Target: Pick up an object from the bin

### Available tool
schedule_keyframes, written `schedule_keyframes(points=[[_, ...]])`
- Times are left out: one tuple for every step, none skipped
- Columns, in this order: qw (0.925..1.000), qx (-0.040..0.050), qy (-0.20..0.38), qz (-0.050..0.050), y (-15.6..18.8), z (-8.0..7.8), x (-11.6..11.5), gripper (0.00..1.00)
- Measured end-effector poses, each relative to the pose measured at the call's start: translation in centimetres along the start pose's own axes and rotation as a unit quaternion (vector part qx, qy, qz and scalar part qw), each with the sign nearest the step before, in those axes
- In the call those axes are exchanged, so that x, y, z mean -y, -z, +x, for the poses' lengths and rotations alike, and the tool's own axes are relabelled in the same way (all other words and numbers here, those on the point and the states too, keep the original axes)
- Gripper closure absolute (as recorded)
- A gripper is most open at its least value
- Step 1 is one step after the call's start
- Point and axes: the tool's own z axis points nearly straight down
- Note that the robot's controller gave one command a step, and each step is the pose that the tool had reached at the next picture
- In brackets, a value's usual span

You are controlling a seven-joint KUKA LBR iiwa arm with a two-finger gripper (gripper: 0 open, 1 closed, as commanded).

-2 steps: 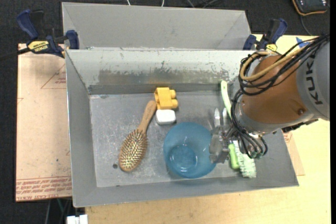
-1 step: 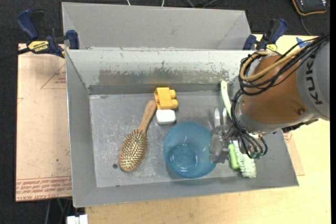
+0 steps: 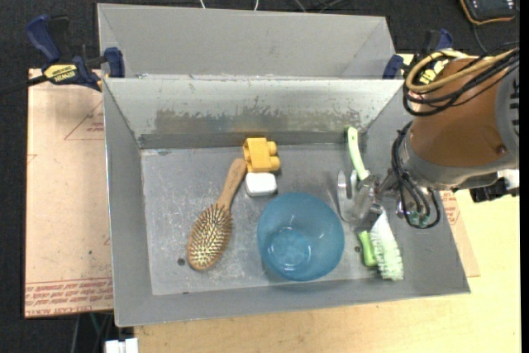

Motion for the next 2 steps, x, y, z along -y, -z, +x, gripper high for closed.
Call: schedule_keyframes(points=[[0.9894,-0.0043,0.145,-0.001,-2.4,2.4,-3.2,1.00],[0.9996,-0.0012,0.029,0.000,-6.0,3.2,-2.6,1.00]])
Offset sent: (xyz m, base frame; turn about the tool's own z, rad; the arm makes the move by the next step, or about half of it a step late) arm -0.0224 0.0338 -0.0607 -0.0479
